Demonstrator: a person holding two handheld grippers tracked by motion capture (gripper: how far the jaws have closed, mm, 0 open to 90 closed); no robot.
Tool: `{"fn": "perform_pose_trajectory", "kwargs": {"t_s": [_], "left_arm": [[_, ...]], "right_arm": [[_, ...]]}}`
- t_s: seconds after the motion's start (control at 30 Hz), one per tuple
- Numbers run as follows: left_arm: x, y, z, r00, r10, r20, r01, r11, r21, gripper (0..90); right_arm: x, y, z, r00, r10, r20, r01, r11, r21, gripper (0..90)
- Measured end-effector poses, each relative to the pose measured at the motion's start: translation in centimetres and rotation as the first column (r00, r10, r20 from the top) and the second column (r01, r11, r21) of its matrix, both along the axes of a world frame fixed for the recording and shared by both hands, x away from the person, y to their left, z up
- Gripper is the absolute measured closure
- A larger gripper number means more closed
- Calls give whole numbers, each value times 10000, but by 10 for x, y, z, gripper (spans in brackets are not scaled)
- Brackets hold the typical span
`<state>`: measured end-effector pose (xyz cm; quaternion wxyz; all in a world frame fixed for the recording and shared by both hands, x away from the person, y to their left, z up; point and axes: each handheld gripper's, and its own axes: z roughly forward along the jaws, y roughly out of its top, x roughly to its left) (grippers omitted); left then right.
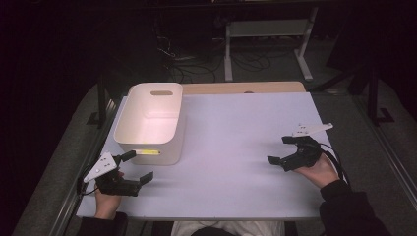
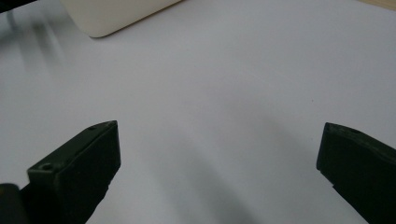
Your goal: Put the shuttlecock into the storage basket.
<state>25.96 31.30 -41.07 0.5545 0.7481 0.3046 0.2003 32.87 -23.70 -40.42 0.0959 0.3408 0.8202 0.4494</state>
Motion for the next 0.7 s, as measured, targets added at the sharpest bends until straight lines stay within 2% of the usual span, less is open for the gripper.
{"fn": "perform_pose_trajectory", "kwargs": {"t_s": [0.13,0.7], "left_arm": [[0,0,0,10000,-3,8,3,10000,7,0],[0,0,0,10000,-10,25,10,10000,-20,0]], "right_arm": [[-3,-3,-2,9999,-106,3,106,9999,-96,0],[-20,-24,-14,9971,-741,193,738,9972,154,0]]}}
